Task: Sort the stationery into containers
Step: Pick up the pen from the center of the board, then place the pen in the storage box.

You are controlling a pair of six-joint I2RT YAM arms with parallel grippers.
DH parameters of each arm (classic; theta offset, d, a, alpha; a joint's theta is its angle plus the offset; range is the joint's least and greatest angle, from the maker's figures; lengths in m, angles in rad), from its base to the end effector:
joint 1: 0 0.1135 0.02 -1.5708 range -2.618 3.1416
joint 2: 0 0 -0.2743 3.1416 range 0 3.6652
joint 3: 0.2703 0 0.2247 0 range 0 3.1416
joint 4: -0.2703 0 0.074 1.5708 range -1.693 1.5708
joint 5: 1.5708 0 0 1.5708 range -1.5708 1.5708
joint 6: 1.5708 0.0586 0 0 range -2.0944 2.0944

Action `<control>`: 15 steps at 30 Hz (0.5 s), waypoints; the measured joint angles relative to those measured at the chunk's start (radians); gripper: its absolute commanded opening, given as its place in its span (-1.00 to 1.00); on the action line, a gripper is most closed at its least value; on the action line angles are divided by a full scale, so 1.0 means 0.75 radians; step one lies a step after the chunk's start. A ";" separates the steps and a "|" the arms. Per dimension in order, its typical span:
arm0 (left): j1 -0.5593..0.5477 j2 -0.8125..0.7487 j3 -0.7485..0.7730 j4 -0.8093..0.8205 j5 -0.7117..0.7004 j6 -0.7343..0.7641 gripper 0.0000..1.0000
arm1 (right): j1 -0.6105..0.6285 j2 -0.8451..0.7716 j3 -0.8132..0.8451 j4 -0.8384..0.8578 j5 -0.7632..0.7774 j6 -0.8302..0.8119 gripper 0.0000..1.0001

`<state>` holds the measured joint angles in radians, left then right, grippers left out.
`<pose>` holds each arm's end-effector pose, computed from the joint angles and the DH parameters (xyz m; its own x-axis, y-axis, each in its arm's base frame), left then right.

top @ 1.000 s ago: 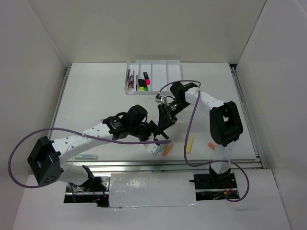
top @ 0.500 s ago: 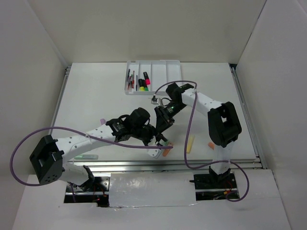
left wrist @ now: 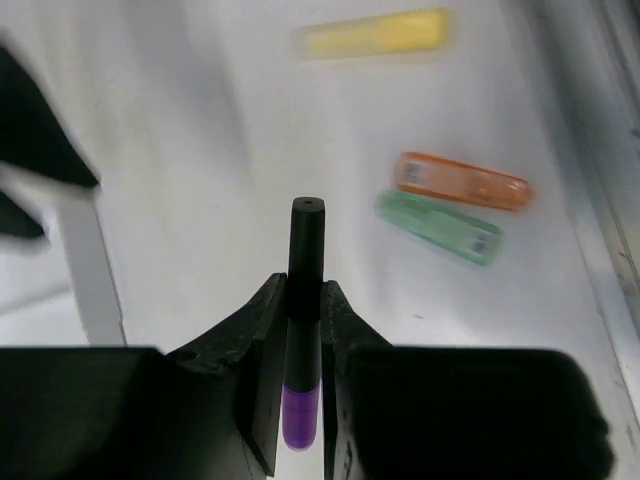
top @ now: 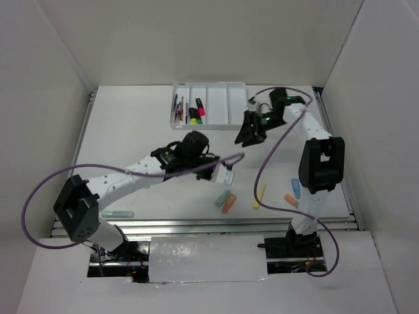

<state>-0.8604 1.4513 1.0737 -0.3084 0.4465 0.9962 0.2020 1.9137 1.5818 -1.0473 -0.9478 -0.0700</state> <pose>0.1822 -0.2507 0.2814 0.5324 0.5421 -0.6502 0.8368 -0.2211 0.5009 0.3403 0.1183 0.2518 -0.9406 -0.2343 -0.2457 -0.3352 0.5255 0.7820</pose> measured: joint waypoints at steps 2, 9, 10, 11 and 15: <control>0.081 0.115 0.179 -0.021 0.012 -0.199 -1.00 | -0.165 0.002 0.068 0.051 0.034 0.031 0.25; 0.544 0.690 1.011 0.027 0.014 -0.989 -1.00 | -0.435 -0.084 -0.012 0.143 0.171 0.047 0.23; 0.588 0.760 1.101 0.046 -0.007 -1.076 -1.00 | -0.428 -0.105 -0.055 0.146 0.177 0.047 0.23; 0.639 0.839 1.196 0.066 -0.035 -1.184 -1.00 | -0.420 -0.126 -0.100 0.161 0.183 0.047 0.22; 0.760 1.012 1.302 0.176 -0.186 -1.489 -1.00 | -0.397 -0.165 -0.240 0.197 0.195 0.055 0.21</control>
<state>-0.2901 2.2101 2.0499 -0.1764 0.3073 -0.1204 -0.0959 1.7897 1.4021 -0.8993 -0.8017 -0.0288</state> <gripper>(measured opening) 0.270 0.608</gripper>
